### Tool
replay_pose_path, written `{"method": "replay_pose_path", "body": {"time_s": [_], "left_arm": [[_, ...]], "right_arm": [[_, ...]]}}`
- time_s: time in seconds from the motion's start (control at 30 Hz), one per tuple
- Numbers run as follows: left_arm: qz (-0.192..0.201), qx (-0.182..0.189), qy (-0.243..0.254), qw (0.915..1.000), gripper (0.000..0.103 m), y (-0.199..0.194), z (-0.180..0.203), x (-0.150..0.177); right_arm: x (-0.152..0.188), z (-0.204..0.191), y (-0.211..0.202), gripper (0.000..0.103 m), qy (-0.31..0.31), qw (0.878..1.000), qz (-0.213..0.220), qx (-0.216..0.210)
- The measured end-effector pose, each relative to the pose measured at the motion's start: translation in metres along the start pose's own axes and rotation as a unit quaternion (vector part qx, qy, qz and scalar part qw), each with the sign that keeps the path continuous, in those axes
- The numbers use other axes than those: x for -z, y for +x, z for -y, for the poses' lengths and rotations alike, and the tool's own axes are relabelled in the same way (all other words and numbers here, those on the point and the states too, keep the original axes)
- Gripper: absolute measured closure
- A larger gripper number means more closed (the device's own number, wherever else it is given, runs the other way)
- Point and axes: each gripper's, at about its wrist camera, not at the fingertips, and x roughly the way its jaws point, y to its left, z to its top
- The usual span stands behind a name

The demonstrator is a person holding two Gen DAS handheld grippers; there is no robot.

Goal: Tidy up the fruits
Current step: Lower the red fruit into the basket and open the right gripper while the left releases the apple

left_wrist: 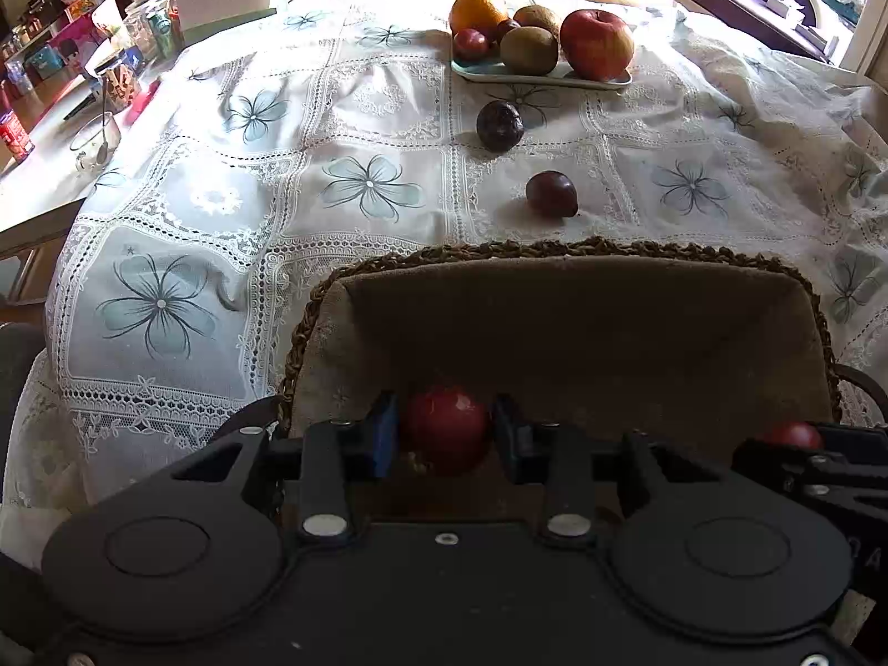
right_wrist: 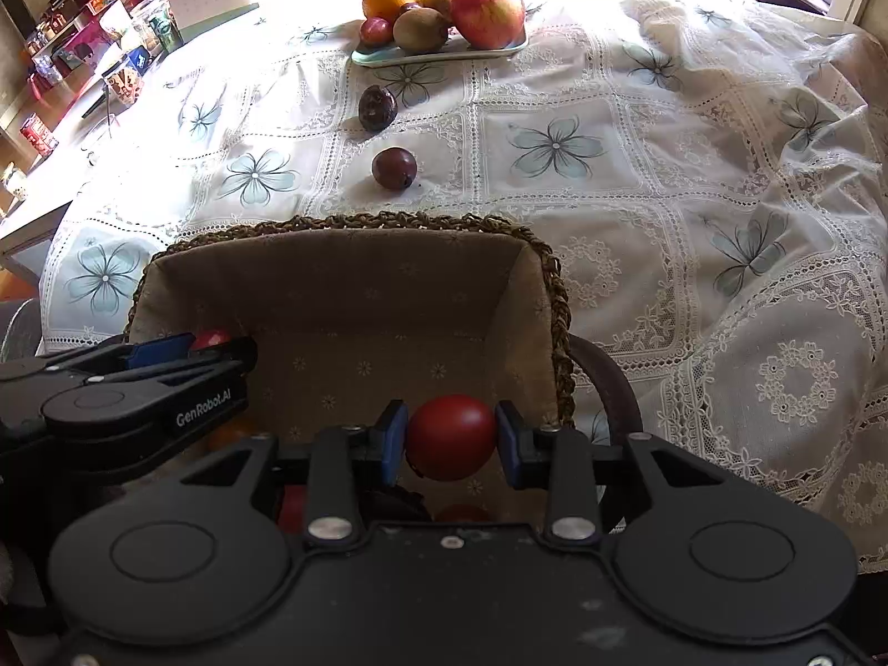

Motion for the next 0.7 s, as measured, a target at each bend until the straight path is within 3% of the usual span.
{"method": "replay_pose_path", "body": {"time_s": [0.7], "left_arm": [[-0.027,0.017,-0.003,0.9995,0.057,0.008,-0.002,0.007]], "right_arm": [[0.001,-0.002,0.013,0.067,-0.003,1.000,-0.019,-0.003]]}}
